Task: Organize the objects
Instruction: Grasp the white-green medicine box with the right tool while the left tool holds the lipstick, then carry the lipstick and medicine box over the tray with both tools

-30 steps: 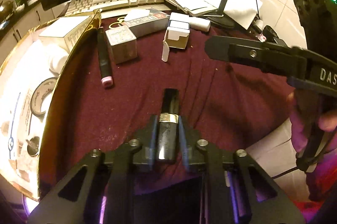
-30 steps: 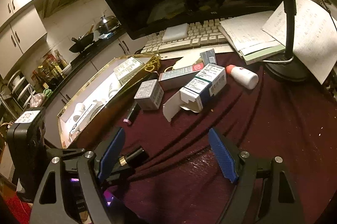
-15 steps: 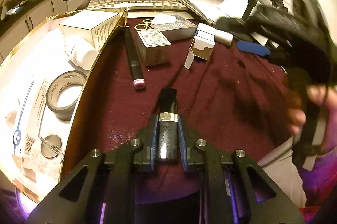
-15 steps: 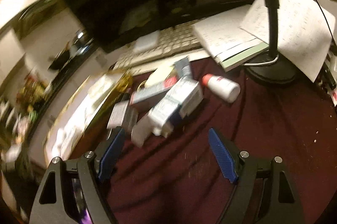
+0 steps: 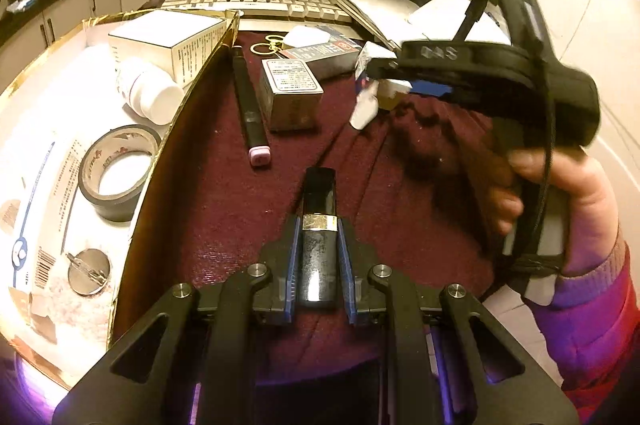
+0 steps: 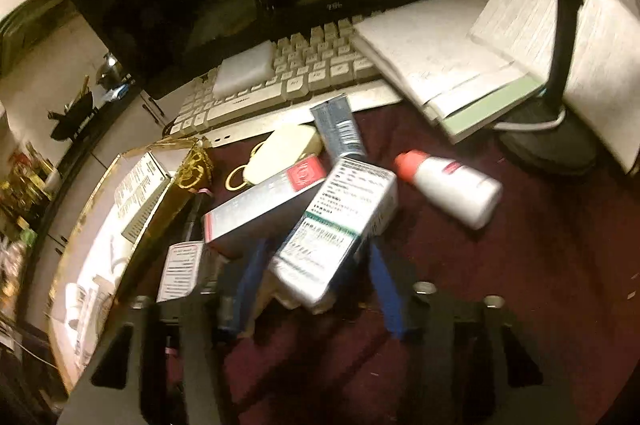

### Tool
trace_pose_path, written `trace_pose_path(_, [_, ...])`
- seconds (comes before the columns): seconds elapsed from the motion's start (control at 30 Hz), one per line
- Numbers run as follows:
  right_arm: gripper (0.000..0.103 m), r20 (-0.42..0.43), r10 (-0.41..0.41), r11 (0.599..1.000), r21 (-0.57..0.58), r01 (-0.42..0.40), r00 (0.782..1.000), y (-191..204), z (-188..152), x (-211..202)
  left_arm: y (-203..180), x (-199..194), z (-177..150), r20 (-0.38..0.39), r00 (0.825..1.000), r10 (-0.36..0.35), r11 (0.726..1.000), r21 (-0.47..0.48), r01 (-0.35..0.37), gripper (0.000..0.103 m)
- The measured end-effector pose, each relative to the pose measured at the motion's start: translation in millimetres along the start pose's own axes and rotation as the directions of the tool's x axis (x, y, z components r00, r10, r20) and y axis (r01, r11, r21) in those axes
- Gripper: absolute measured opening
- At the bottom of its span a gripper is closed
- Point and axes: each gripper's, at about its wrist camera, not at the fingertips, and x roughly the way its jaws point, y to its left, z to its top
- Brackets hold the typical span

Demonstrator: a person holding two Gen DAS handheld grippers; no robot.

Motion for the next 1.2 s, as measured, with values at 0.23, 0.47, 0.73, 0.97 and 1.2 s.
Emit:
trace_pose_path(0.23, [0.035, 0.013, 0.005, 0.996, -0.092, -0.003, 1.000, -3.4, -13.6, -33.2, -2.7, -3.3, -0.9, -0.018, 1.000, -0.020, 1.000, -0.016, 0.020, 0.017])
trace_pose_path(0.47, [0.033, 0.073, 0.037, 0.984, -0.175, -0.023, 0.997, 1.9, -19.9, -72.9, -0.6, -12.3, 3.7, 0.014, 1.000, -0.014, 0.999, -0.031, 0.014, 0.017])
trace_pose_path(0.73, [0.033, 0.027, 0.044, 0.981, -0.189, -0.038, 0.999, 7.3, -29.2, -63.4, 2.7, -10.4, 1.3, -0.004, 1.000, -0.004, 0.999, -0.040, 0.004, 0.017])
trace_pose_path(0.97, [0.034, -0.023, -0.015, 0.977, -0.211, 0.010, 1.000, 7.8, -38.3, -39.1, 4.8, -8.9, 0.0, -0.010, 1.000, -0.008, 0.999, -0.049, 0.007, 0.017])
trace_pose_path(1.2, [0.033, -0.013, -0.034, 0.973, -0.230, 0.030, 0.999, 9.1, -41.9, -33.1, 6.6, -11.6, -0.7, 0.002, 1.000, -0.011, 0.998, -0.056, 0.011, 0.017])
